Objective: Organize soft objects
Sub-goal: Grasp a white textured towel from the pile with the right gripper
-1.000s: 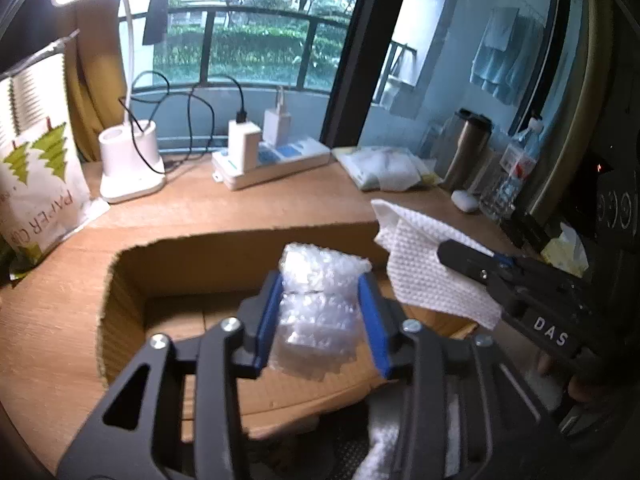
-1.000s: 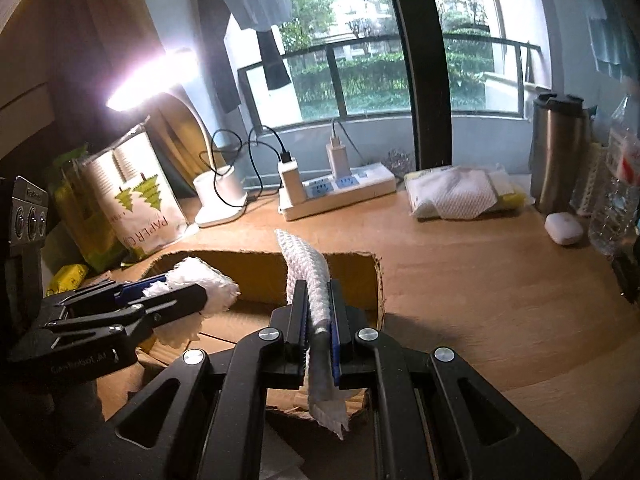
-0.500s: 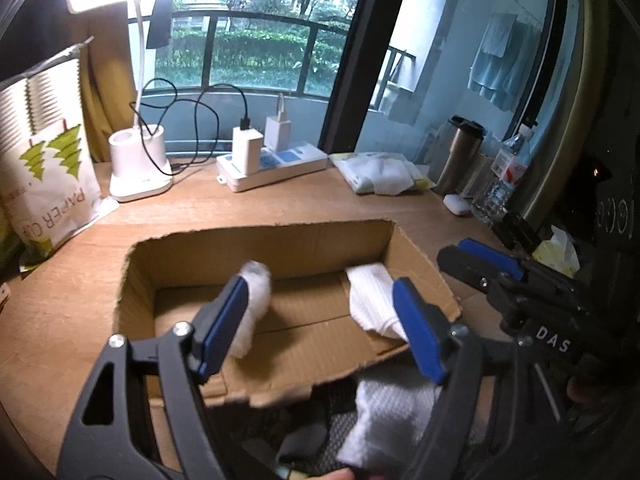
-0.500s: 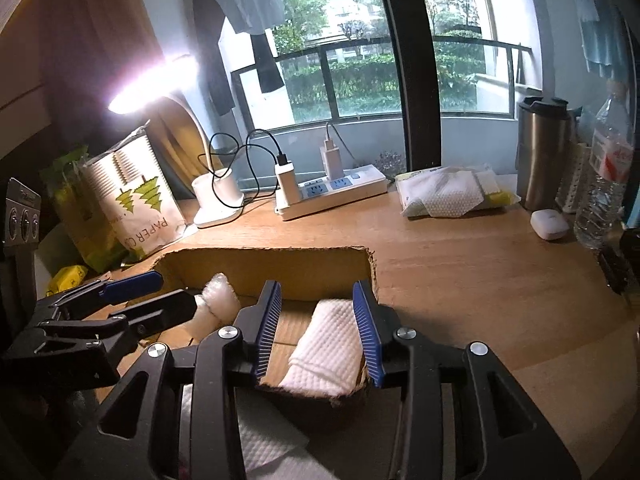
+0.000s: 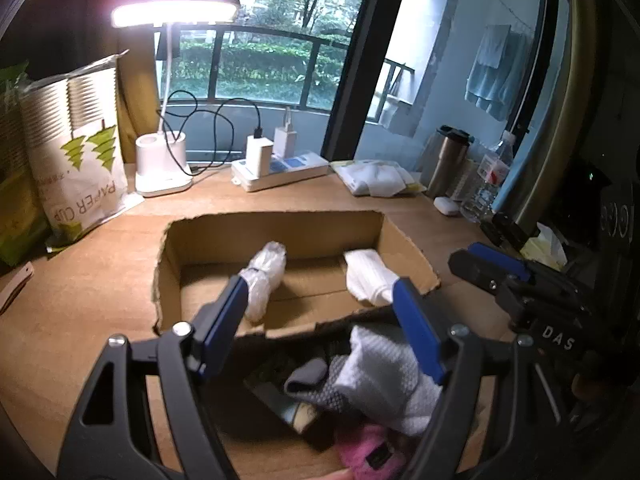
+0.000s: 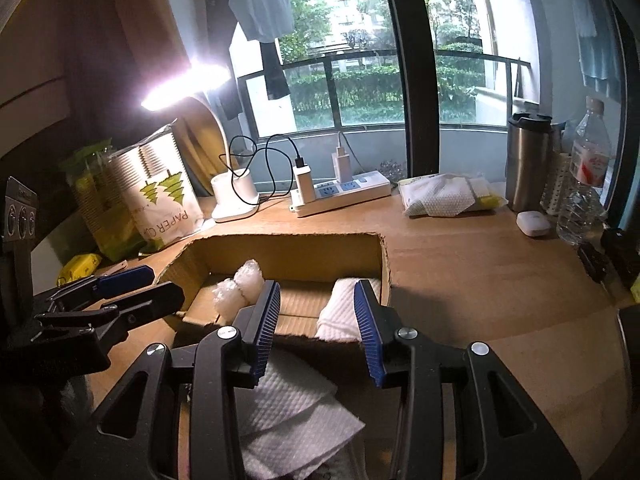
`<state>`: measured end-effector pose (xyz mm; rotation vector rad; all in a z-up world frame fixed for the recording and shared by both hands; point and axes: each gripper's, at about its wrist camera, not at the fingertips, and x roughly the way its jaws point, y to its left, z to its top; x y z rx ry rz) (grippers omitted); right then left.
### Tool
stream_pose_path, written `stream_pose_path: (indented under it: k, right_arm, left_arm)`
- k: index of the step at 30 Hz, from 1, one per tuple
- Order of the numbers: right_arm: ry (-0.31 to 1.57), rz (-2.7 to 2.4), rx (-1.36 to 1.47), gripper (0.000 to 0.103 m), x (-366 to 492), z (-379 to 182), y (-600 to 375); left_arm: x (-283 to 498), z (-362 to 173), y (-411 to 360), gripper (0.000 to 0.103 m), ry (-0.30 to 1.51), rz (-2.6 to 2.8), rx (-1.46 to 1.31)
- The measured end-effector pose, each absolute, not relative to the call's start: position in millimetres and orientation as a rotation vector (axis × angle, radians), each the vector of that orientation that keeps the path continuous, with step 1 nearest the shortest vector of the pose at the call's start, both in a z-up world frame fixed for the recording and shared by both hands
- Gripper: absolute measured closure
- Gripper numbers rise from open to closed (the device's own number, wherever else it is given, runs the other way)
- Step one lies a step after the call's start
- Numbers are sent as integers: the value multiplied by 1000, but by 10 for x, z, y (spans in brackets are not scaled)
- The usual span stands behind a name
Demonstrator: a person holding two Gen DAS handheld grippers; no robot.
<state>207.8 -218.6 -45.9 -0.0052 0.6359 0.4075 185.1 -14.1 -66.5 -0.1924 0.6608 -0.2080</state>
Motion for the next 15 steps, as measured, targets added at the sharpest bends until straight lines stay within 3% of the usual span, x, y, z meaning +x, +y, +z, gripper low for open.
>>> stream_pose_path:
  k: [8, 12, 15]
  right_arm:
    - [662, 416, -27, 61, 1912, -542, -2048]
    - [683, 428, -37, 50, 1853, -619, -1942]
    - [700, 437, -52, 48, 1845, -671, -1869]
  left_arm:
    - [1643, -732, -28, 27, 664, -198, -206]
    - [1561, -815, 50, 27, 676, -185, -211]
    - [1527, -886, 123, 27, 687, -174, -222]
